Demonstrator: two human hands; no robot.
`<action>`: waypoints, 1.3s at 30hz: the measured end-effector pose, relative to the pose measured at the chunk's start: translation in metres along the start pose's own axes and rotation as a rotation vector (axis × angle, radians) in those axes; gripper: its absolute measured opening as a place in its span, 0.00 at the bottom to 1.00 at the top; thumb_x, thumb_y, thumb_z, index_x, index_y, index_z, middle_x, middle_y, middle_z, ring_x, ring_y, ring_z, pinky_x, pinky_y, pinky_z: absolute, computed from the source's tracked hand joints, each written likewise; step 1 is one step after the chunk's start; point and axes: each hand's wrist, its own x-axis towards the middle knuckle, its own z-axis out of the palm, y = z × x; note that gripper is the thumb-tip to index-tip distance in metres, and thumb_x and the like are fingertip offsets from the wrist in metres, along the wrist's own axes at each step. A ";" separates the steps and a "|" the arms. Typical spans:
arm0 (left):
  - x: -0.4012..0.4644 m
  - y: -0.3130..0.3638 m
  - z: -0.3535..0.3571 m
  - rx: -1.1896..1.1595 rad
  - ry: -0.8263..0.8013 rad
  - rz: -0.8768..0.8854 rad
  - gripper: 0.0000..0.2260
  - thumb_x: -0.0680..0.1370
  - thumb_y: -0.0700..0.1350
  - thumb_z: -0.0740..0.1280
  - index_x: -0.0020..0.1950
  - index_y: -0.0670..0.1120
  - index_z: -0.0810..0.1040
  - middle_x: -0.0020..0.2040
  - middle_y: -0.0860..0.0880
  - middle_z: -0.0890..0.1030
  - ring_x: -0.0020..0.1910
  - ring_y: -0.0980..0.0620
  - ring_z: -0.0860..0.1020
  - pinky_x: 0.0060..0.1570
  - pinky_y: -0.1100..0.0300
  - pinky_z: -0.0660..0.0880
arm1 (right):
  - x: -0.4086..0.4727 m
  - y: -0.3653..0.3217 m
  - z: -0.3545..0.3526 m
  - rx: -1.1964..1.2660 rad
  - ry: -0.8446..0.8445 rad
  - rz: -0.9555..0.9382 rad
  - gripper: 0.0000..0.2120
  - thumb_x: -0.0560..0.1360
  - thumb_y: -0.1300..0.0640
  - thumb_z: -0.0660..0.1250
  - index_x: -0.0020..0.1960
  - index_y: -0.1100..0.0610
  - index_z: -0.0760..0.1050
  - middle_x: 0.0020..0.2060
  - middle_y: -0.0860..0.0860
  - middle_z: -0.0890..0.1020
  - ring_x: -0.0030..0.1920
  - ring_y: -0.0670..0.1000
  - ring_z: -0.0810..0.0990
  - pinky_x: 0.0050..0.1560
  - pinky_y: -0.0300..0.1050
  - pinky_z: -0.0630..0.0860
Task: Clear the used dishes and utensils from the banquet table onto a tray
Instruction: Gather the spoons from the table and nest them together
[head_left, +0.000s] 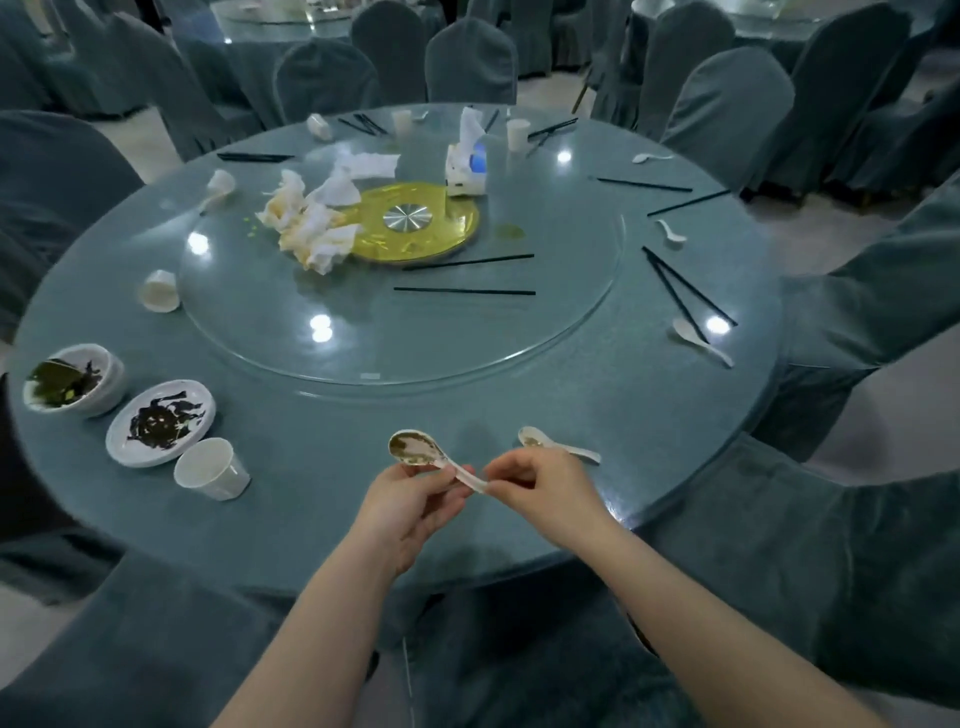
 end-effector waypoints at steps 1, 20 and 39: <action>0.003 -0.003 0.001 -0.011 0.013 -0.001 0.03 0.79 0.34 0.63 0.48 0.40 0.75 0.39 0.45 0.86 0.36 0.53 0.84 0.33 0.64 0.79 | 0.004 0.010 -0.002 0.022 -0.005 0.013 0.05 0.71 0.63 0.73 0.45 0.56 0.82 0.37 0.43 0.83 0.37 0.33 0.80 0.43 0.25 0.73; -0.008 -0.049 -0.034 -0.131 0.159 -0.015 0.03 0.79 0.38 0.63 0.51 0.43 0.75 0.43 0.46 0.86 0.39 0.52 0.85 0.33 0.63 0.78 | 0.036 0.099 -0.030 -0.296 0.152 0.308 0.06 0.73 0.58 0.70 0.47 0.52 0.85 0.34 0.45 0.83 0.36 0.47 0.79 0.36 0.43 0.73; -0.074 -0.045 0.018 0.025 -0.120 0.071 0.05 0.79 0.36 0.64 0.48 0.38 0.79 0.40 0.43 0.85 0.36 0.51 0.82 0.33 0.65 0.78 | -0.098 -0.019 -0.019 -0.107 0.173 0.082 0.08 0.69 0.58 0.74 0.40 0.45 0.82 0.35 0.40 0.84 0.39 0.37 0.82 0.41 0.32 0.77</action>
